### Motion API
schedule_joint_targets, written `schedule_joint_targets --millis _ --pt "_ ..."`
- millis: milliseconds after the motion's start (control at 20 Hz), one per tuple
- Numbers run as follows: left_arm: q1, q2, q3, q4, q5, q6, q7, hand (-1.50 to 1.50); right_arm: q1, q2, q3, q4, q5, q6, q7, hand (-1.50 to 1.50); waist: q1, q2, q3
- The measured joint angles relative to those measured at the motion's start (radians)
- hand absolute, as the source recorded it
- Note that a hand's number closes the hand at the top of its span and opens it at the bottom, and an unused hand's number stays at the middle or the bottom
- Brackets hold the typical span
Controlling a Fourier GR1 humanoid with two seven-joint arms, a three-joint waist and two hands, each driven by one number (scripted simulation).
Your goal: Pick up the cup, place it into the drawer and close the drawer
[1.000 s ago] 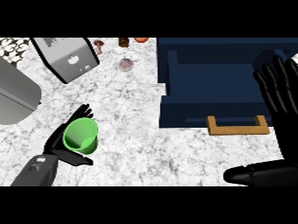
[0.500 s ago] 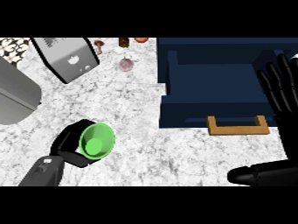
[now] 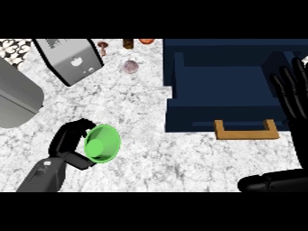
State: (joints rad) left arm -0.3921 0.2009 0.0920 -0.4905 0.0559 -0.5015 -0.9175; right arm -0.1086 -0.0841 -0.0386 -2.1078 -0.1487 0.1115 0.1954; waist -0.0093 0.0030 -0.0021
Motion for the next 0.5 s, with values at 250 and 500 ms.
schedule_joint_targets --millis 250,500 --pt "0.026 -0.04 0.115 -0.038 0.091 0.177 -0.041 1.5 0.01 -0.008 -0.018 0.001 -0.011 0.005 -0.002 -1.5 0.01 -0.003 0.001" --pt "0.069 -0.076 0.133 -0.172 0.146 0.208 -0.034 1.5 0.017 -0.004 -0.013 -0.012 -0.008 0.001 0.009 -1.5 0.014 -0.006 0.002"
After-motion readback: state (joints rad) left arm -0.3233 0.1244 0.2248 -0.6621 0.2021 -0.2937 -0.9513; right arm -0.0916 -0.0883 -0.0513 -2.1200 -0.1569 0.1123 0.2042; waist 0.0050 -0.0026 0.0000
